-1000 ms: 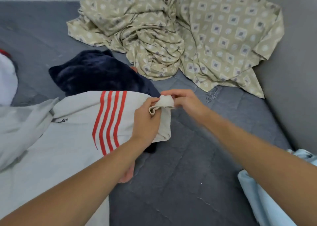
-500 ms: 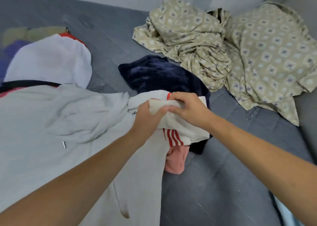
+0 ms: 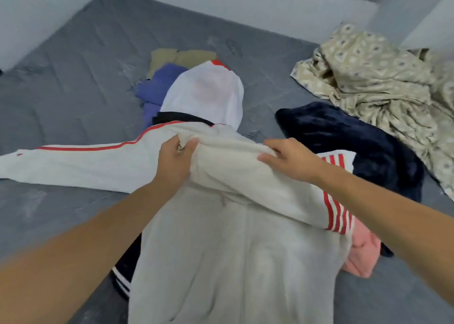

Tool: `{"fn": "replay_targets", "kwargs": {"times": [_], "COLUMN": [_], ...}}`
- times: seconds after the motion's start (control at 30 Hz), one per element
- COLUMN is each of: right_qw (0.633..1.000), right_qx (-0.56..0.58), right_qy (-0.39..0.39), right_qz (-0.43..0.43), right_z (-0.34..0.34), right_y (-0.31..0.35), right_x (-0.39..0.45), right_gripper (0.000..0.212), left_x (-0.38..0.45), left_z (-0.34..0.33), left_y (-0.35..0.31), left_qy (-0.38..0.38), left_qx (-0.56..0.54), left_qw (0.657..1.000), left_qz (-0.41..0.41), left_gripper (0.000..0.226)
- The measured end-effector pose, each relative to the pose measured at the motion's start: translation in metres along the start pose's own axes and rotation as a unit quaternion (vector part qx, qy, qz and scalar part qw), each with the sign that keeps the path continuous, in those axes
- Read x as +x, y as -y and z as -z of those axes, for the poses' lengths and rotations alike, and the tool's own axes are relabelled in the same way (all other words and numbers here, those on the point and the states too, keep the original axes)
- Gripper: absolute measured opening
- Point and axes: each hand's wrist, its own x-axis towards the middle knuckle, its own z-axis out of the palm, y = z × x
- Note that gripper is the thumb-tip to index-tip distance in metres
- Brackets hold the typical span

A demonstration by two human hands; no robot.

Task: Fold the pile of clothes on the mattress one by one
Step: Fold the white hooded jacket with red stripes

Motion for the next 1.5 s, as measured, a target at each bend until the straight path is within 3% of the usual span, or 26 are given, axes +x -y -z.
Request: {"fn": "replay_targets", "kwargs": {"times": [0.13, 0.27, 0.4, 0.6, 0.77, 0.9, 0.97, 1.0, 1.07, 1.13, 1.2, 1.3, 1.37, 1.5], "right_qw": [0.999, 0.995, 0.992, 0.984, 0.979, 0.980, 0.982, 0.980, 0.977, 0.974, 0.968, 0.963, 0.962, 0.962], "right_qx": [0.006, -0.018, -0.053, -0.104, -0.143, -0.146, -0.147, -0.155, -0.171, -0.184, -0.205, -0.219, -0.222, -0.215], "right_qy": [-0.010, -0.019, 0.001, 0.020, 0.033, 0.055, 0.082, 0.097, 0.114, 0.126, 0.141, 0.157, 0.161, 0.158], "right_qz": [0.046, 0.101, 0.116, 0.142, 0.138, 0.120, 0.091, 0.080, 0.062, 0.048, 0.037, 0.006, -0.015, -0.061], "right_z": [-0.049, -0.099, -0.154, -0.221, -0.258, -0.257, -0.244, -0.236, -0.218, -0.200, -0.182, -0.155, -0.137, -0.108], "right_y": [0.080, 0.159, 0.218, 0.301, 0.334, 0.343, 0.335, 0.329, 0.310, 0.292, 0.273, 0.243, 0.220, 0.172], "right_x": [0.076, 0.149, 0.215, 0.287, 0.312, 0.310, 0.301, 0.296, 0.286, 0.275, 0.265, 0.254, 0.245, 0.224], "right_gripper": [0.024, 0.034, 0.027, 0.028, 0.030, 0.033, 0.035, 0.034, 0.028, 0.029, 0.033, 0.037, 0.041, 0.038], "left_x": [0.031, 0.068, 0.100, 0.132, 0.138, 0.136, 0.134, 0.134, 0.136, 0.139, 0.141, 0.142, 0.143, 0.147], "left_z": [0.105, 0.203, 0.287, 0.388, 0.428, 0.438, 0.432, 0.426, 0.404, 0.370, 0.327, 0.260, 0.223, 0.187], "left_y": [0.039, 0.077, 0.121, 0.177, 0.193, 0.203, 0.197, 0.193, 0.178, 0.160, 0.145, 0.124, 0.118, 0.118], "left_qy": [-0.054, -0.093, -0.126, -0.165, -0.165, -0.159, -0.136, -0.130, -0.096, -0.030, 0.066, 0.193, 0.252, 0.256], "left_qx": [0.022, 0.051, 0.085, 0.137, 0.214, 0.301, 0.398, 0.448, 0.512, 0.495, 0.446, 0.338, 0.308, 0.311], "left_qw": [0.998, 0.994, 0.987, 0.975, 0.960, 0.936, 0.903, 0.882, 0.853, 0.863, 0.883, 0.915, 0.915, 0.914], "left_qz": [0.017, 0.021, 0.042, 0.059, 0.069, 0.093, 0.088, 0.068, -0.002, -0.093, -0.133, -0.103, -0.067, -0.045], "left_gripper": [0.024, 0.017, 0.032, 0.044, 0.043, 0.039, 0.014, 0.016, 0.042, 0.040, 0.036, 0.038, 0.040, 0.030]}}
